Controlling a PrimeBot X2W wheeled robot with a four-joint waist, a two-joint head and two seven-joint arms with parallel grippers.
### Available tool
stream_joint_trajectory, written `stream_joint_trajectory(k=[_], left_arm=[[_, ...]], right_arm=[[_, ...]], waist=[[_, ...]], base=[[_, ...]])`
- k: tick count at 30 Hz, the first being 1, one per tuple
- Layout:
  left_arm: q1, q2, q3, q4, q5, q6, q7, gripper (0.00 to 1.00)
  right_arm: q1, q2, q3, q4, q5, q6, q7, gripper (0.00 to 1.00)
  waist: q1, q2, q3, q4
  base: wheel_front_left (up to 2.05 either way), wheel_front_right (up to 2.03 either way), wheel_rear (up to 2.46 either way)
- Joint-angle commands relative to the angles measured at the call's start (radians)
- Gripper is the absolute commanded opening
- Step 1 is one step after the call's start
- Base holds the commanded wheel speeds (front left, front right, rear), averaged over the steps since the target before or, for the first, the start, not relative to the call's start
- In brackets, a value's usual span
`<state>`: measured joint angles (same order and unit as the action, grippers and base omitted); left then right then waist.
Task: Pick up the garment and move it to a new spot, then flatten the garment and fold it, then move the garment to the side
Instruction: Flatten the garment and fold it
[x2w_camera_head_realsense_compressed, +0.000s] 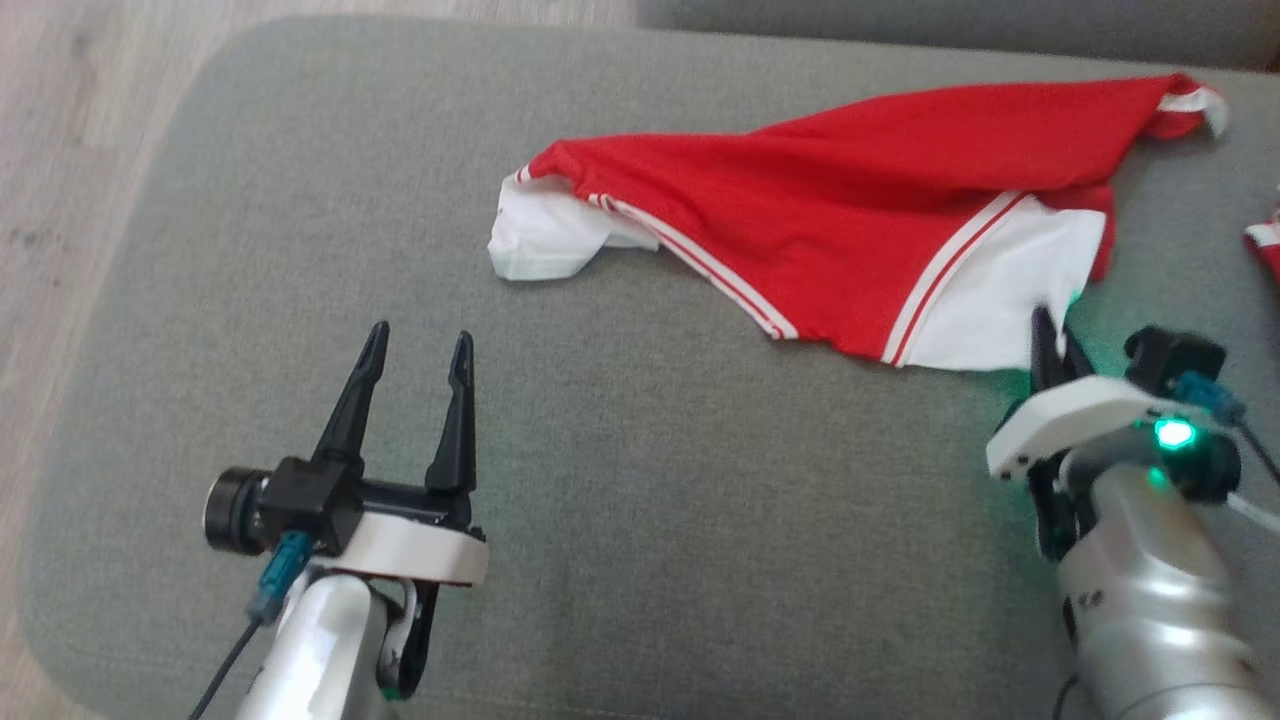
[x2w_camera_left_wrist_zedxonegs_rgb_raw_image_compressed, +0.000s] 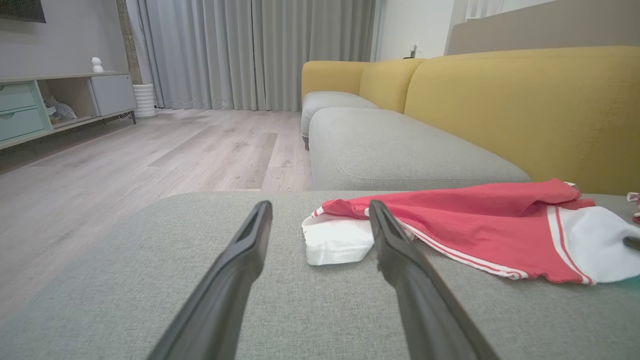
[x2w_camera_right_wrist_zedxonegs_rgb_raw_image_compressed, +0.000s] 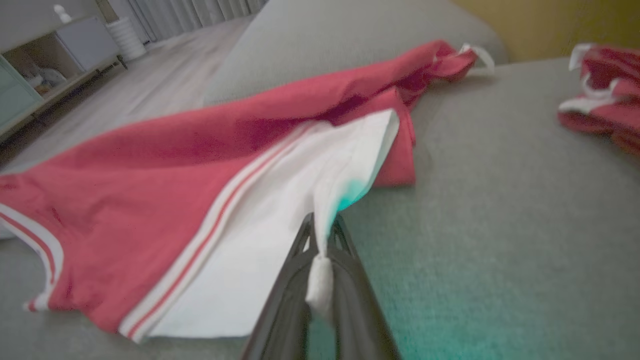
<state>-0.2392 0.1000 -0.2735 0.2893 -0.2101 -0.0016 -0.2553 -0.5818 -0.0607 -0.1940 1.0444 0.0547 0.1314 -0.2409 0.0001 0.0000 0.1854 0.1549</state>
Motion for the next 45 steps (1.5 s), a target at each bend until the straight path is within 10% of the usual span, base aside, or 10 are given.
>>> stream_joint_trajectory(k=[1, 13, 22, 23, 24, 34, 45], left_arm=[[-0.010, 0.006, 0.044, -0.026, 0.008, -0.006, -0.006, 1.00], [-0.010, -0.032, 0.035, -0.042, 0.015, -0.034, -0.006, 1.00], [-0.084, -0.049, -0.054, -0.044, -0.042, -0.040, -0.006, 1.00], [-0.089, -0.049, -0.070, -0.048, -0.058, -0.034, -0.006, 1.00], [-0.093, -0.049, -0.083, -0.051, -0.071, -0.027, -0.006, 1.00], [-0.114, -0.050, -0.114, -0.066, -0.108, 0.014, -0.006, 1.00], [-0.105, -0.035, 0.002, -0.064, -0.038, 0.002, -0.006, 1.00]], right_arm=[[-0.029, 0.010, 0.034, -0.052, 0.013, -0.001, -0.017, 0.00], [-0.156, 0.010, 0.146, -0.454, 0.027, -0.001, 0.094, 0.00], [-0.526, -0.039, 0.018, -0.343, -0.230, -0.001, 0.275, 0.00], [-0.562, -0.057, -0.003, -0.307, -0.269, -0.001, 0.285, 0.19], [-0.594, -0.073, -0.018, -0.268, -0.311, -0.001, 0.293, 1.00], [-0.699, -0.075, -0.112, -0.047, -0.496, -0.001, 0.217, 1.00], [-0.550, 0.009, -0.101, 0.006, -0.367, -0.001, -0.019, 1.00]], waist=[[-0.0001, 0.0000, -0.023, -0.008], [-0.0001, 0.0000, -0.009, 0.079], [-0.0001, 0.0000, 0.105, 0.286], [-0.0001, 0.0000, 0.113, 0.304], [-0.0001, 0.0000, 0.119, 0.319], [-0.0001, 0.0000, 0.139, 0.325], [-0.0001, 0.0000, 0.065, 0.085]], base=[[0.00, 0.00, 0.00], [0.00, 0.00, 0.00], [0.00, 0.00, 0.00], [0.00, 0.00, 0.00], [0.00, 0.00, 0.00], [0.00, 0.00, 0.00], [0.00, 0.00, 0.00]])
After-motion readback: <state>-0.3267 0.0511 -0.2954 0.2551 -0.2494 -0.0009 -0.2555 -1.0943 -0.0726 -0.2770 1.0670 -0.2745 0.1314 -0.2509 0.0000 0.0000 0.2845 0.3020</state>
